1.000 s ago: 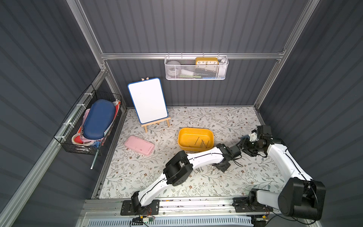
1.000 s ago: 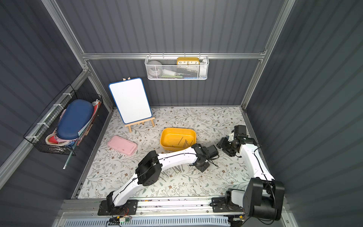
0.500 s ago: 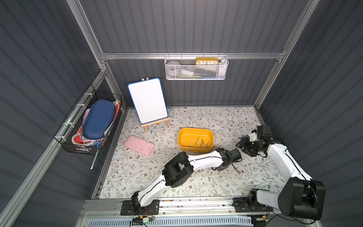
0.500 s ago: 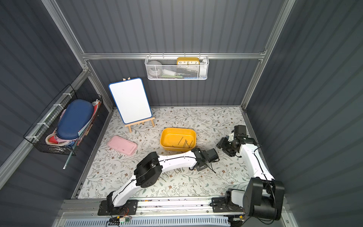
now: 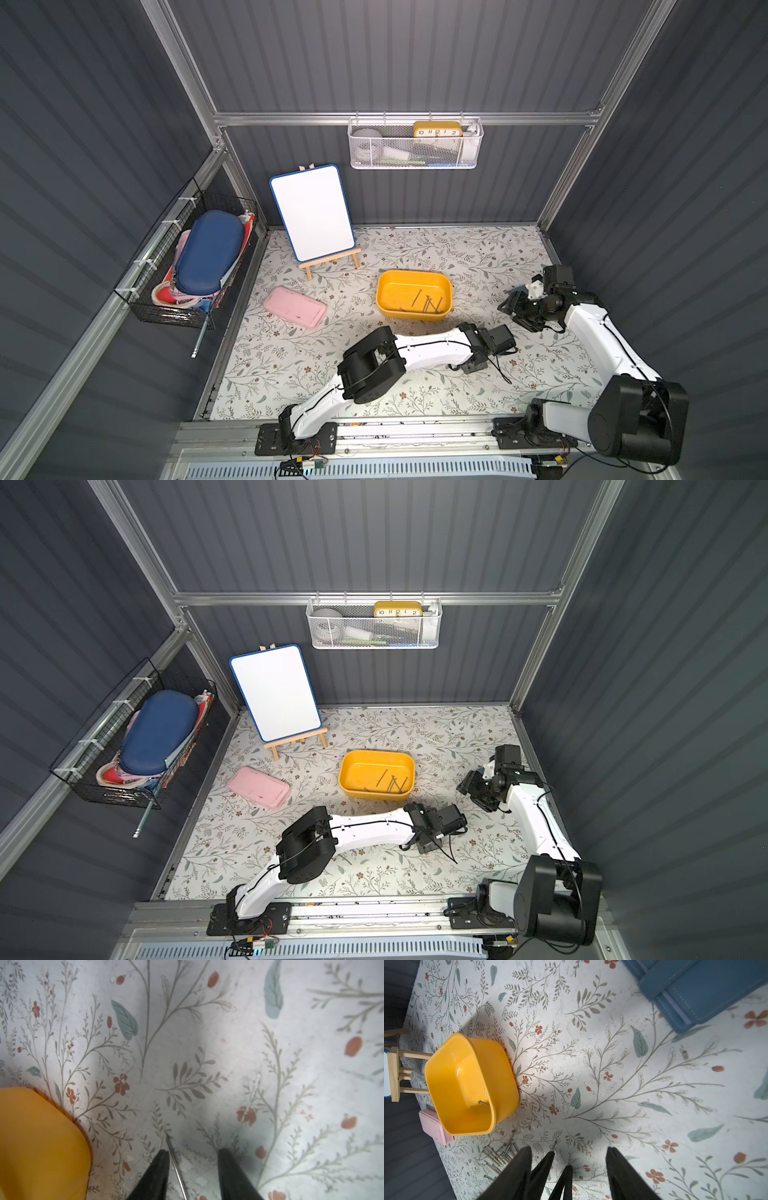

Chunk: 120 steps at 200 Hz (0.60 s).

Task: Put the nails on the desktop into the storage box
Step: Move the nail to the center of the board, then pick up the nail from the center of the board.

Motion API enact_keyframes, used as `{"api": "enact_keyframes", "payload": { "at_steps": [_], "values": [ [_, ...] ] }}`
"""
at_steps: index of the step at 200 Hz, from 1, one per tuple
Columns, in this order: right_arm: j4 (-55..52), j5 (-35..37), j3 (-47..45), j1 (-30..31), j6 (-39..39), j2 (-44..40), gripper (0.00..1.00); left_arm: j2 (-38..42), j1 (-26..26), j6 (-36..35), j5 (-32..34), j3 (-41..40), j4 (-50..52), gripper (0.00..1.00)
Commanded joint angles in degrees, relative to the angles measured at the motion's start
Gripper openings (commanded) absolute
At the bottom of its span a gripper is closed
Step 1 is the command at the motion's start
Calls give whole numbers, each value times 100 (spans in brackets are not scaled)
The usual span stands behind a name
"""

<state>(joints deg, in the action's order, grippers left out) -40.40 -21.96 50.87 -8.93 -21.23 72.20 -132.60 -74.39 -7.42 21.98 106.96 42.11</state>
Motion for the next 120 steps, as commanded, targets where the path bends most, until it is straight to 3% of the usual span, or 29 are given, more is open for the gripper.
{"api": "enact_keyframes", "payload": {
  "at_steps": [1, 27, 53, 68, 83, 101, 120],
  "values": [
    [-167, -40, 142, 63, 219, 4, 62, 638, -38, 496, -82, -102, 453, 55],
    [-147, -2, 239, 228, 345, 58, 62, 1514, 79, 1337, 87, -361, 663, 66],
    [-372, 99, 730, 708, 707, 363, 62, 2654, 588, 2242, -20, -1000, 535, 69],
    [-468, 295, 1054, 1404, 1666, 521, 62, 3430, 1131, 2550, -525, -1620, 2, 70],
    [-783, 640, 1297, 2457, 3154, 623, 62, 4083, 1618, 2614, -926, -2208, -620, 79],
    [-922, 1532, 1128, 3583, 4772, 637, 62, 4436, 1988, 2588, -844, -2518, -753, 85],
    [-618, 1761, 570, 4094, 5921, 513, 62, 4594, 2334, 2506, -924, -2756, -800, 86]
  ]
}}
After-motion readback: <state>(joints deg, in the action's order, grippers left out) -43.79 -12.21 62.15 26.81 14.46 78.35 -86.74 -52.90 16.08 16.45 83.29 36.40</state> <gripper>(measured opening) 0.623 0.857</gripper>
